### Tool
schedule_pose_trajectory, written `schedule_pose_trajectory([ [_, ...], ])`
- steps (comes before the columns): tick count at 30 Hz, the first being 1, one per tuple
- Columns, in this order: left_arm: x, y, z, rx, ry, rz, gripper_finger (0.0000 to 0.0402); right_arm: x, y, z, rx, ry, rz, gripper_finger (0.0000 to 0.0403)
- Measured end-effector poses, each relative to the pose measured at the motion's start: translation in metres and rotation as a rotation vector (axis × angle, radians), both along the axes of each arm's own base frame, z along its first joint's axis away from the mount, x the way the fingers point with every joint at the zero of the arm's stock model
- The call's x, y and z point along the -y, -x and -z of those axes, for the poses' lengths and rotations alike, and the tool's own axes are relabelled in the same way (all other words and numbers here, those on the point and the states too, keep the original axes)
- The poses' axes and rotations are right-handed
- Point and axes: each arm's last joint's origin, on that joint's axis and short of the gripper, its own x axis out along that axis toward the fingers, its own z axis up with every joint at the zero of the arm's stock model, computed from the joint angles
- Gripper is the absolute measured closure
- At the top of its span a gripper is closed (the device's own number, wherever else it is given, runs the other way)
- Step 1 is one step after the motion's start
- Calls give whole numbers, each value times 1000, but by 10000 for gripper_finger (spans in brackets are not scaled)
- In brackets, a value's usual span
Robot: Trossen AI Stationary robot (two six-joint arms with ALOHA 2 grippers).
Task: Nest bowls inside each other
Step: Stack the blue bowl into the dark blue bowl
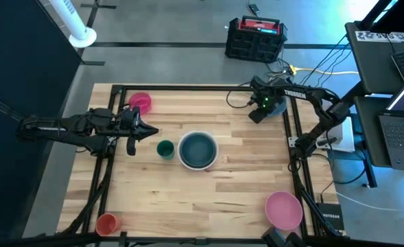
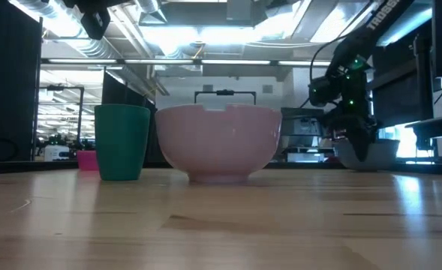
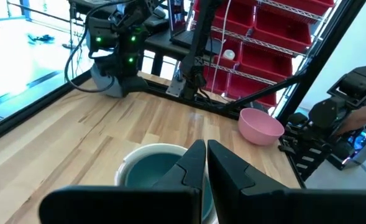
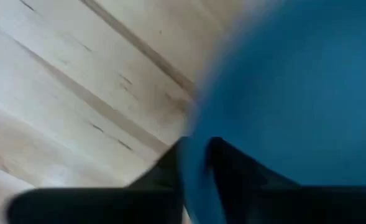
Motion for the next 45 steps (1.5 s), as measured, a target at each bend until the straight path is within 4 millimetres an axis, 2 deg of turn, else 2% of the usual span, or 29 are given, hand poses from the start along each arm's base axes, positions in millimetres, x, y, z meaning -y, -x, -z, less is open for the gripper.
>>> schedule_pose_trajectory([
  [8, 0, 0, 0, 0, -1, 0, 402, -1, 0, -3, 0, 12, -30, 401],
  [14, 0, 0, 0, 0, -1, -2, 402, -14, -15, -18, 18, -15, -121, 402],
  [24, 0, 0, 0, -3, -6, -2, 402, -67, -77, -49, 95, 23, -341, 402],
  [30, 0, 0, 0, -4, -4, -2, 402, -98, -108, -80, 203, 73, -410, 402],
  [38, 0, 0, 1, -8, 1, -3, 402, -148, -138, -124, 360, 106, -496, 403],
  [45, 0, 1, 5, -55, 15, -7, 402, -179, -161, -140, 409, 110, -622, 403],
])
